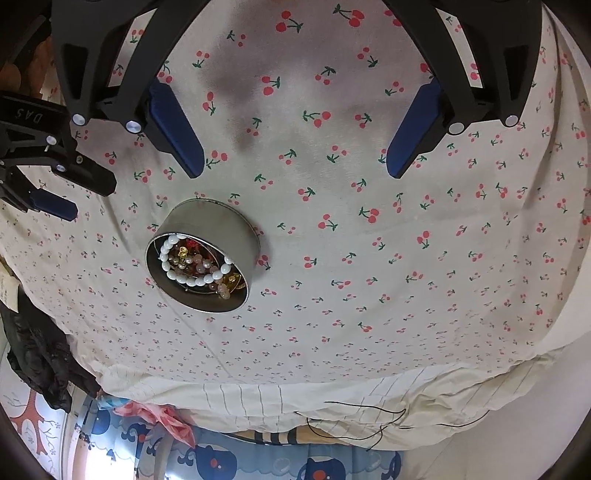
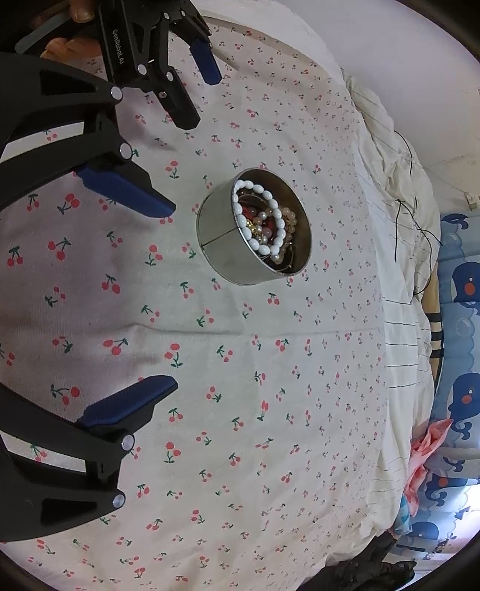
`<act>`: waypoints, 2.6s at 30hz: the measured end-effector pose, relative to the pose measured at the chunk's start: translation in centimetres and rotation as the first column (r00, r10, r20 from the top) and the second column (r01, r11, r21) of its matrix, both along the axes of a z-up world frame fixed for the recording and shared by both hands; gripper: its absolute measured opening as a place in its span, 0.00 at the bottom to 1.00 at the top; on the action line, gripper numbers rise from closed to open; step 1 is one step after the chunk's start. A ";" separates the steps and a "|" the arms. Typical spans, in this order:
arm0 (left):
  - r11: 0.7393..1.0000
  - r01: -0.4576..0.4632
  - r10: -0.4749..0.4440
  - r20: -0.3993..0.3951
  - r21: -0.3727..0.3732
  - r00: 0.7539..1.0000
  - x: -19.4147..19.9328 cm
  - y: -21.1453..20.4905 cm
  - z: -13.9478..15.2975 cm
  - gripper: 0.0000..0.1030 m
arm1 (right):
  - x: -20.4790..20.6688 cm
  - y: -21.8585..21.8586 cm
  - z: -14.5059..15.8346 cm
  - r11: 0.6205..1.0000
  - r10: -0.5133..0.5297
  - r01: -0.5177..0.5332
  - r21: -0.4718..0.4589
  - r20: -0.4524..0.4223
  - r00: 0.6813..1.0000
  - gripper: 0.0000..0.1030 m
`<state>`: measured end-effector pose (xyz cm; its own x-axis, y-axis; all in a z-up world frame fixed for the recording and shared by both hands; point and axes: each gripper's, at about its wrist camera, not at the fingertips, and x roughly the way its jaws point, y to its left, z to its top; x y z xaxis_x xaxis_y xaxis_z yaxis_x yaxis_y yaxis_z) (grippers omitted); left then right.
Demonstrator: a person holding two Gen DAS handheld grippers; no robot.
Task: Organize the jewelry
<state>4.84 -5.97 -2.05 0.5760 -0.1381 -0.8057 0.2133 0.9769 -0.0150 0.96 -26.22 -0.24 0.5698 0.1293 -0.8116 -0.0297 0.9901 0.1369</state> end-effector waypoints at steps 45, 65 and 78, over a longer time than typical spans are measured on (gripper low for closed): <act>1.000 -0.015 0.015 -0.061 0.005 0.998 1.0 0.2 -1.0 0.92 | 0.1 0.2 -0.7 1.000 -0.012 0.012 -0.019 -0.029 0.999 0.89; 1.000 -0.016 0.017 -0.062 0.019 0.998 0.9 -0.1 -1.3 0.92 | 0.1 0.4 -0.6 0.998 -0.024 0.022 -0.058 -0.024 0.999 0.89; 1.000 -0.013 0.013 -0.096 0.001 0.995 1.1 -0.2 -1.7 0.93 | 0.3 0.8 -0.5 0.995 -0.020 0.018 -0.098 -0.014 1.000 0.90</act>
